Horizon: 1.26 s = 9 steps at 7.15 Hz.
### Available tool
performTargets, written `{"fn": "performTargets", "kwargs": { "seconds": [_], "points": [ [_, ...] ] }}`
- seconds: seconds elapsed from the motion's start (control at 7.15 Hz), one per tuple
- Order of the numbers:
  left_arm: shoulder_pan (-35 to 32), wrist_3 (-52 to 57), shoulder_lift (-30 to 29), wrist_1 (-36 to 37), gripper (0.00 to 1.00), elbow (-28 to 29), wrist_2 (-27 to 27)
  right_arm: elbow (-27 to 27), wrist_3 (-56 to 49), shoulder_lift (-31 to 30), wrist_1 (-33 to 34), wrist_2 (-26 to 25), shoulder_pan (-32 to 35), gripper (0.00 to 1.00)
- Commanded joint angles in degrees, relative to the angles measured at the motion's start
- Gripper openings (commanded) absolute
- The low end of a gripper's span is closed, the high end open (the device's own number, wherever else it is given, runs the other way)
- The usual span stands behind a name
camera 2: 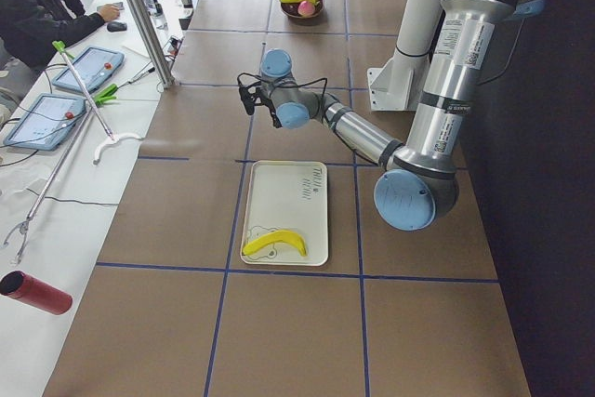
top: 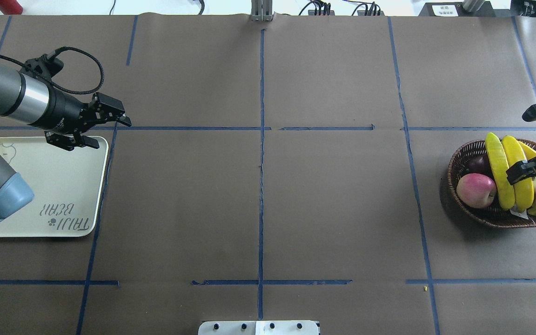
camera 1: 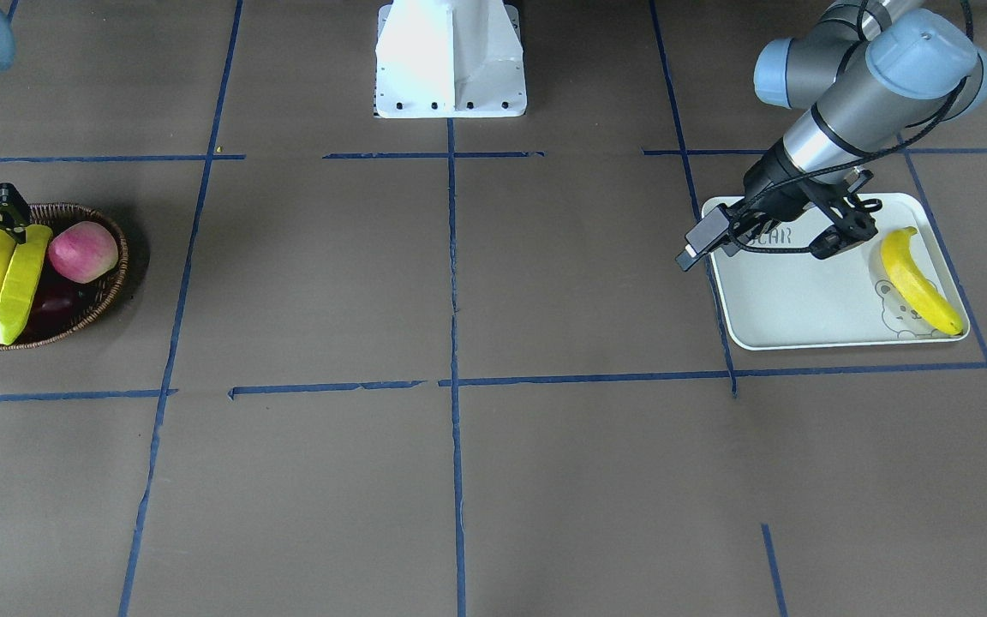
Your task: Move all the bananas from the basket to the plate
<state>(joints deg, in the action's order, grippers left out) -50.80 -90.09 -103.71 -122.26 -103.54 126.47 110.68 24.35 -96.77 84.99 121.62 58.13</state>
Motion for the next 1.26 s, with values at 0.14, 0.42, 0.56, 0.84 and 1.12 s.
{"fn": "performTargets", "kwargs": {
  "seconds": [0.14, 0.42, 0.56, 0.84, 1.12],
  "points": [
    [0.00, 0.00, 0.00, 0.00, 0.99, 0.00, 0.00, -0.02, -1.58, -0.70, 0.00, -0.33, 0.14, 0.70],
    [0.00, 0.00, 0.00, 0.00, 0.99, 0.00, 0.00, -0.11, -1.58, -0.62, 0.09, -0.68, -0.04, 0.70],
    [0.00, 0.00, 0.00, 0.00, 0.99, 0.00, 0.00, -0.37, -1.58, -0.62, 0.09, -0.68, 0.05, 0.71],
    [0.00, 0.00, 0.00, 0.00, 0.99, 0.00, 0.09, -0.64, -1.49, -0.62, 0.09, -0.68, -0.12, 0.71],
    [0.00, 0.00, 0.00, 0.00, 0.99, 0.09, 0.00, -0.81, -1.49, -0.53, 0.09, -0.68, -0.04, 0.71]
  ]
}}
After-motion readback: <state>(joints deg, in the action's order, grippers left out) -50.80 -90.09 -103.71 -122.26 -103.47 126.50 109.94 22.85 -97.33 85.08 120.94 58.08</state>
